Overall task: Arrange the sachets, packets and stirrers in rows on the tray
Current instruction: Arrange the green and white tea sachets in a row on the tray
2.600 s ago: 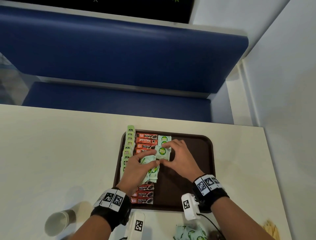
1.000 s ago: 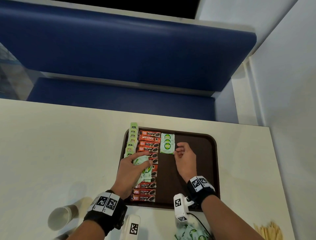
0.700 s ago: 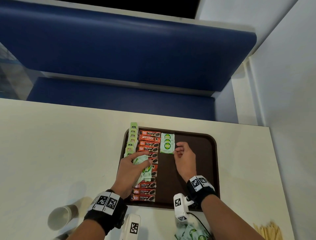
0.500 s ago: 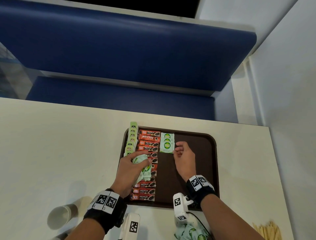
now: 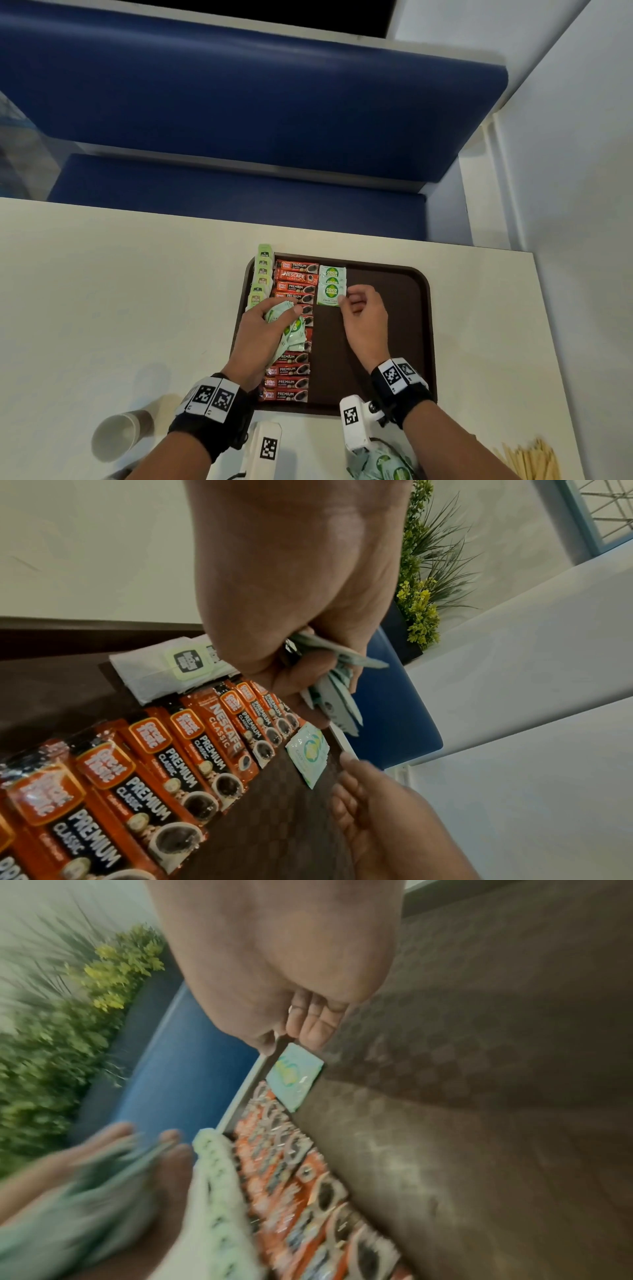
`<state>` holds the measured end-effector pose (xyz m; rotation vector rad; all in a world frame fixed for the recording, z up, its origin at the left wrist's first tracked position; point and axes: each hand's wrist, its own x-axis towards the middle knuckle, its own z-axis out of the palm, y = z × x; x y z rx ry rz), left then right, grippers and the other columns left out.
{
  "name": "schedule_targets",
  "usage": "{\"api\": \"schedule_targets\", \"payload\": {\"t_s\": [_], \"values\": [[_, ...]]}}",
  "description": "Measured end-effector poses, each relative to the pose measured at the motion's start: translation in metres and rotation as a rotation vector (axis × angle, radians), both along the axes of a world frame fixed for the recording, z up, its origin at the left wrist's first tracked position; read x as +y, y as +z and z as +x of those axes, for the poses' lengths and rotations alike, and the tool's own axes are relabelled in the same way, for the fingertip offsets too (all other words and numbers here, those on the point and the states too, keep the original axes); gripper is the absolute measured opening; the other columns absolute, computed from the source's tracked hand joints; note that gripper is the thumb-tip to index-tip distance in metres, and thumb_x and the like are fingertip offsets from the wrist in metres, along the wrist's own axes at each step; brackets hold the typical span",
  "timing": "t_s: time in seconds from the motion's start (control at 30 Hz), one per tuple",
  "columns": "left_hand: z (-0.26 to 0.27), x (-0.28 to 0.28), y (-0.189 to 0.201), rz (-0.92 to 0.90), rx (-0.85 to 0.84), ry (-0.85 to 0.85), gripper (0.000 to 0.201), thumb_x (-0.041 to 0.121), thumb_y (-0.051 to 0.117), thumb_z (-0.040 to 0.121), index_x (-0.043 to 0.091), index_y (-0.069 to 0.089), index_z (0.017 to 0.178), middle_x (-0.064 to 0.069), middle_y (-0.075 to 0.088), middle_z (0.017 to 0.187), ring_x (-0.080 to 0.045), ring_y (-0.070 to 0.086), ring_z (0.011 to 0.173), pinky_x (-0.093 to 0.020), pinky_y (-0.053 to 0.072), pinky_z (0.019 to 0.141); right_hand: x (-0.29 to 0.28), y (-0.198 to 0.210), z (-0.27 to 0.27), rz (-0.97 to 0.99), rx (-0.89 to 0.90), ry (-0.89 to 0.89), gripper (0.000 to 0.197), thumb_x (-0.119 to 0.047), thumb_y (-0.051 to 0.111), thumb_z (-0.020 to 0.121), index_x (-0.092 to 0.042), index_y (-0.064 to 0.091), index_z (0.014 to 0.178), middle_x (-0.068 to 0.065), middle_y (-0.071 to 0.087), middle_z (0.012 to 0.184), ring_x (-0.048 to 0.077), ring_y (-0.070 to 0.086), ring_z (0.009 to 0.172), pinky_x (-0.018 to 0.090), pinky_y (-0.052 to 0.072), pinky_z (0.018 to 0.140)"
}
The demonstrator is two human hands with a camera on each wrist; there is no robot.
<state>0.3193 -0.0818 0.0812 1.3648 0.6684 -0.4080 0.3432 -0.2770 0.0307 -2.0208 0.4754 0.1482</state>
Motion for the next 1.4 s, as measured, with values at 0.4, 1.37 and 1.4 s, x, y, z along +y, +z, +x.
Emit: {"api": "schedule_targets", "payload": {"t_s": [0.4,1.37,1.4], "values": [[0.013,-0.022,0.013,0.013,-0.187,0.032,0.03,0.032,0.082,0.094,0.017,0.069,0.117,0.001,0.081,0.114,-0.02,0.08,0.106,-0.047,0.065,0.093,0.009,0.063,-0.022,0.737,0.227,0.094,0.026,-0.01,0.081,0.09,0.005,0.068,0.105,0.014,0.07,0.098,0.022,0.07,0.091,0.033,0.062,0.081],[-0.002,-0.009,-0.011,0.121,-0.115,0.031,0.017,0.018,0.087,0.089,0.027,0.082,0.103,0.009,0.082,0.108,-0.017,0.079,0.106,-0.043,0.066,0.091,-0.028,-0.022,-0.008,0.105,0.247,-0.139,0.007,-0.018,0.072,0.098,-0.018,0.079,0.098,-0.004,0.076,0.094,0.013,0.07,0.096,0.02,0.047,0.076],[-0.002,-0.008,-0.011,0.117,-0.108,0.033,0.017,0.019,0.087,0.089,0.027,0.082,0.103,0.007,0.082,0.108,-0.017,0.08,0.104,-0.044,0.066,0.09,-0.026,-0.025,-0.007,0.085,0.247,-0.141,0.007,-0.017,0.072,0.098,-0.017,0.079,0.098,-0.005,0.075,0.093,0.011,0.07,0.094,0.018,0.047,0.075]]}}
